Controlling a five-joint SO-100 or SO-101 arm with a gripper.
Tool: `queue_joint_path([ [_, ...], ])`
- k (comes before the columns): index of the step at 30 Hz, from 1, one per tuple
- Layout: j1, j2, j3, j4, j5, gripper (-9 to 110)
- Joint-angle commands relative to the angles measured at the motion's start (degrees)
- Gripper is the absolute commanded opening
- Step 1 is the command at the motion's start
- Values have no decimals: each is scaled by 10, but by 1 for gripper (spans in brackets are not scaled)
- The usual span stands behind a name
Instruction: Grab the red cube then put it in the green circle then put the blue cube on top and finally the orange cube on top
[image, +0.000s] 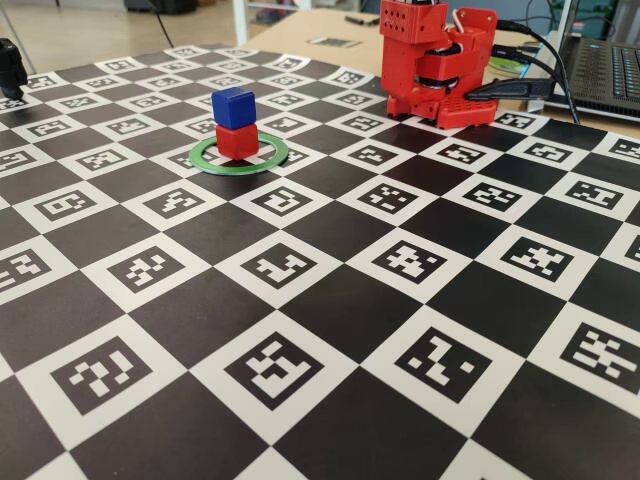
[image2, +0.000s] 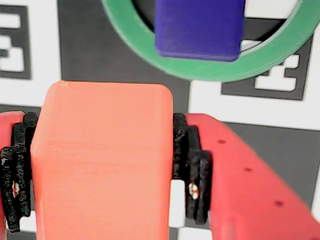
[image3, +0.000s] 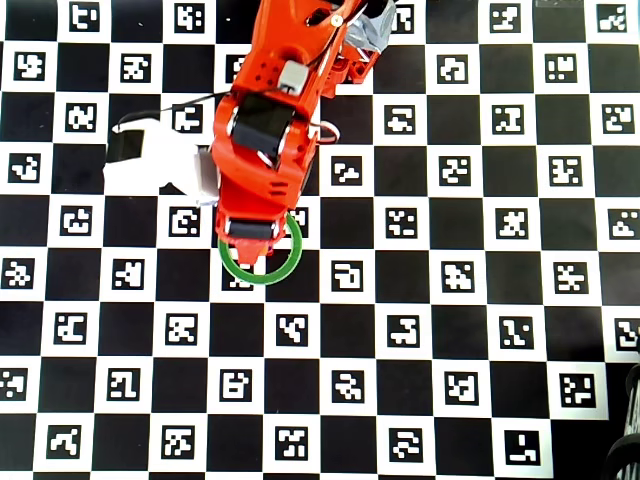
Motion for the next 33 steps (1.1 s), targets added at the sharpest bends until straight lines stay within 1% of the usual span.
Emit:
queue_joint_path([
  [1, 2, 51, 33, -33, -25, 11],
  [9, 5, 17, 94, -82, -39, 11],
  [17, 15, -9, 102, -104, -21, 11],
  [33, 18, -11, 173, -154, 18, 11],
])
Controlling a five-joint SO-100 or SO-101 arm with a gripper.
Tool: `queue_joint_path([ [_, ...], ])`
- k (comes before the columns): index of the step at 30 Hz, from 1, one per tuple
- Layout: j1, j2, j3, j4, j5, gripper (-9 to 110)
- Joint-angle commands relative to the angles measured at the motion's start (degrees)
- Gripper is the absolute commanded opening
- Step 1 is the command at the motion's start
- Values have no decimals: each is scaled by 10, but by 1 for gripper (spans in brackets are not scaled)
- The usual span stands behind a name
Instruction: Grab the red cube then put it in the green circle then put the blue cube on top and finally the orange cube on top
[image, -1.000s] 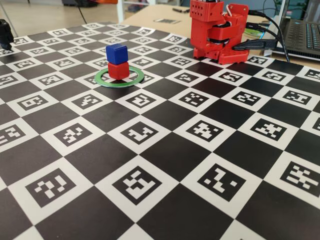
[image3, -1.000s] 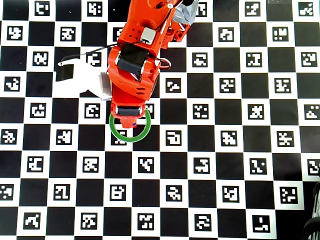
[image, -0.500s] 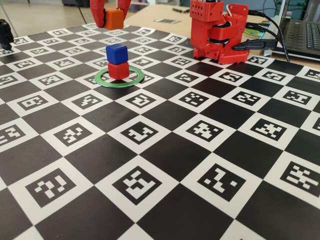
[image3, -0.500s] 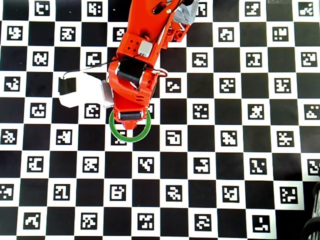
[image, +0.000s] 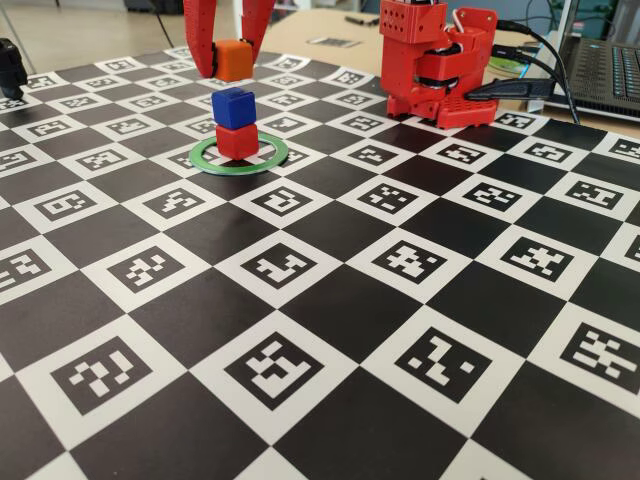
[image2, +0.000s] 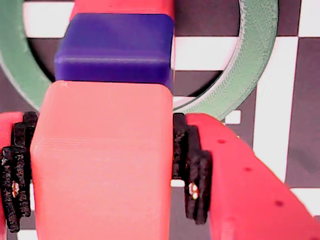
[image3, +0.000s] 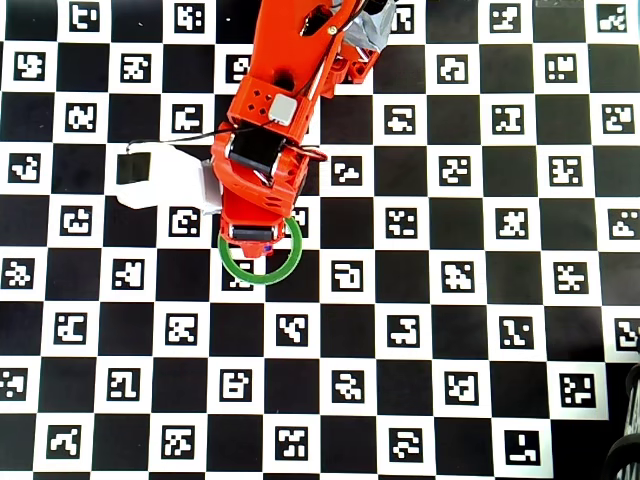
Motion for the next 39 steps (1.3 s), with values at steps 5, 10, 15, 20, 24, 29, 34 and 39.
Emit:
queue_joint_path([
  [5, 7, 10, 11, -28, 3, 11],
  [10, 8, 7, 13, -33, 0, 11],
  [15, 8, 4, 16, -37, -2, 11],
  [20, 8, 4, 25, -45, -4, 11],
  [24, 8, 4, 29, -49, -5, 11],
  [29, 8, 4, 35, -53, -7, 14],
  [34, 11, 8, 34, -48, -5, 32],
  [39, 16, 18, 16, -28, -4, 44],
])
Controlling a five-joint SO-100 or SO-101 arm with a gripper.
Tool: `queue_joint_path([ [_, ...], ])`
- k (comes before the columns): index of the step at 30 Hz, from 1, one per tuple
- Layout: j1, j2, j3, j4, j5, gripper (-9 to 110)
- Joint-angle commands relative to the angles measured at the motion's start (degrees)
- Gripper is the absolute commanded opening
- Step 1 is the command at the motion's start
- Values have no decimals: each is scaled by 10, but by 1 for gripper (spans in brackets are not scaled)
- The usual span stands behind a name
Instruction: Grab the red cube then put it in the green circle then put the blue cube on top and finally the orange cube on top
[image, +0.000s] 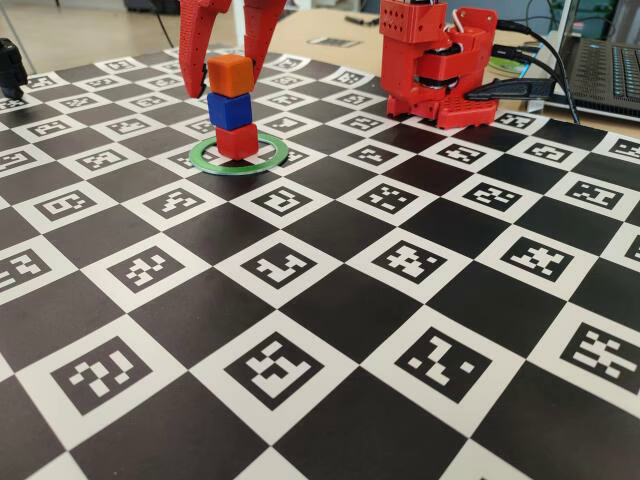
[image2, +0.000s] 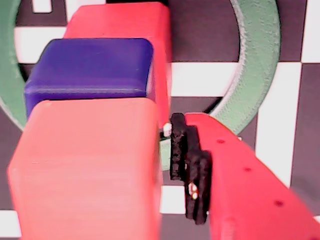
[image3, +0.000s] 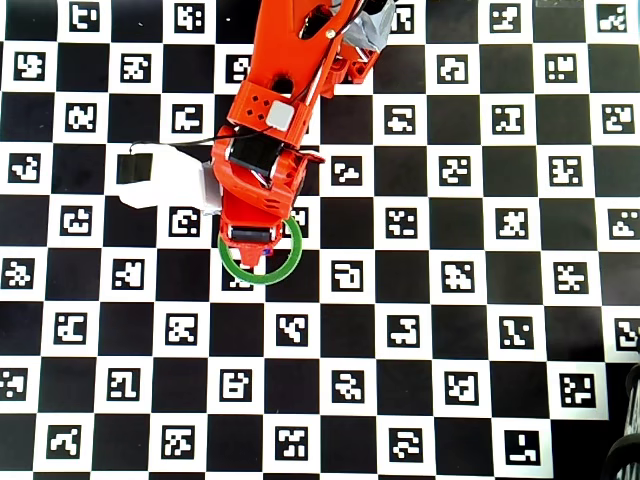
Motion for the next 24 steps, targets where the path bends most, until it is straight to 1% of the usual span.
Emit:
queue_joint_path([
  [1, 9, 21, -33, 18, 1, 45],
  [4, 10, 38, -61, 51, 4, 47],
  [12, -4, 143, -134, 156, 7, 47],
  [17, -57, 238, -112, 160, 20, 45],
  [21, -134, 330, -20, 112, 8, 37],
  [24, -184, 412, 87, 48, -31, 26],
])
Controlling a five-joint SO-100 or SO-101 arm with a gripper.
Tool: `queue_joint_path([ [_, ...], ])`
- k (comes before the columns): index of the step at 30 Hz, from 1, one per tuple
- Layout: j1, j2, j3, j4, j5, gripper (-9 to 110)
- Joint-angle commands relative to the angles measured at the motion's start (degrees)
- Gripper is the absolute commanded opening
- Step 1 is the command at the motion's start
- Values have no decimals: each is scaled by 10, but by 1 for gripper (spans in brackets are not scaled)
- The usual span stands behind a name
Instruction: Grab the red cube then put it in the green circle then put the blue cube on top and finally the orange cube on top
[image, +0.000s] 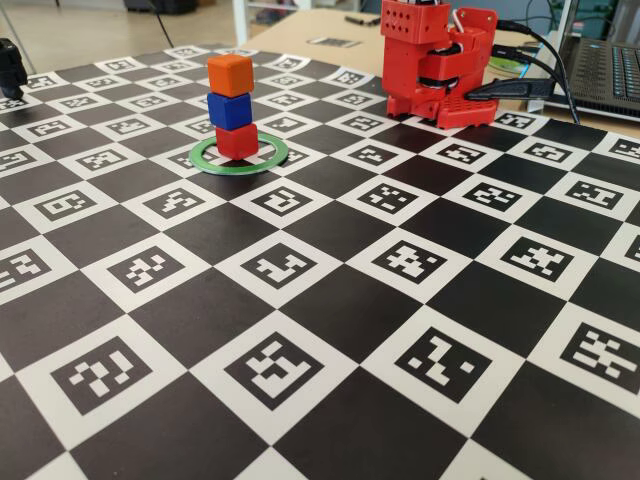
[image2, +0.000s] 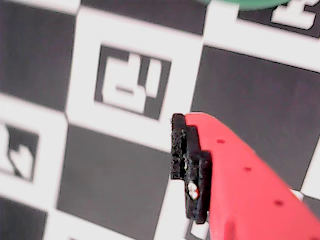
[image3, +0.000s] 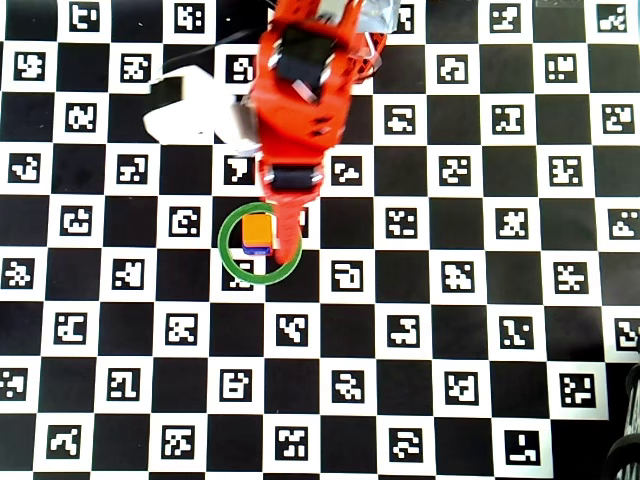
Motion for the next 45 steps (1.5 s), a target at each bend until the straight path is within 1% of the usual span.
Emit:
queue_joint_path([
  [1, -61, 112, 95, -74, -44, 22],
  [4, -83, 170, 189, -114, -93, 10],
  [6, -83, 204, 250, -154, -113, 0],
  [8, -82, 242, 308, -190, -134, -6],
  [14, -105, 352, 432, -230, -207, -6],
  [21, -130, 440, 530, -225, -281, -6],
  [26, -149, 510, 598, -216, -384, -6],
  [28, -157, 530, 617, -203, -430, -6],
  [32, -163, 548, 635, -159, -449, -6],
  [37, -154, 596, 680, -129, -519, -6],
  [41, -150, 605, 680, -93, -524, -6],
  [45, -144, 605, 680, -52, -569, -6],
])
